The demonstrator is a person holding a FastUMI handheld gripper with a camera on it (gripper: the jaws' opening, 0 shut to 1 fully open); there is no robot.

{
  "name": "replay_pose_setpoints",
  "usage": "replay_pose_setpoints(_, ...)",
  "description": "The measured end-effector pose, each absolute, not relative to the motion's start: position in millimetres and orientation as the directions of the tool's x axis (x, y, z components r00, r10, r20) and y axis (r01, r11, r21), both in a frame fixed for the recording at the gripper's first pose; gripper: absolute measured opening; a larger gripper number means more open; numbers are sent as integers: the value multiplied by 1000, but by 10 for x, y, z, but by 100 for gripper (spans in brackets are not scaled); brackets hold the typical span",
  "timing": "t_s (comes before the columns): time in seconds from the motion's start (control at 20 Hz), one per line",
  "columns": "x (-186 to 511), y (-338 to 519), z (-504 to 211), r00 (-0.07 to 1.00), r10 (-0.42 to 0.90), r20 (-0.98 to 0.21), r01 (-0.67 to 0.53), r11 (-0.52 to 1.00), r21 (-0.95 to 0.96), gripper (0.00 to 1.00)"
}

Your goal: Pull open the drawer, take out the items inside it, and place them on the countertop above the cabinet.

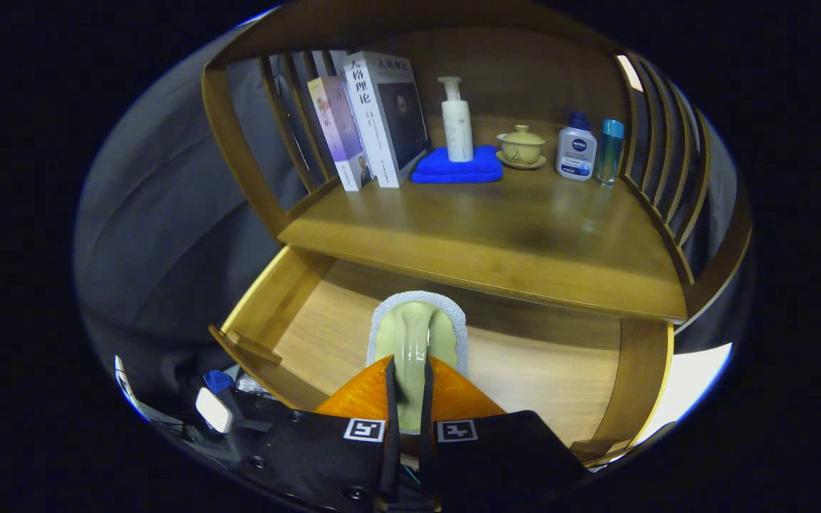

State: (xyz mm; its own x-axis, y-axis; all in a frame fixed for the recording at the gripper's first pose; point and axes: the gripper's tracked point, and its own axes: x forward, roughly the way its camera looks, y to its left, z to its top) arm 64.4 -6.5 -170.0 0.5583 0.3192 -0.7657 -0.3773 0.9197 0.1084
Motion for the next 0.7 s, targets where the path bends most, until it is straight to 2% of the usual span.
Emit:
replay_pose_setpoints(0.45, 871, -161, -1197, 630, 349, -694, -327, 930, 171, 12)
replay_pose_setpoints(0.7, 1417, -177, -1003, 688, 324, -649, -281, 944, 174, 12)
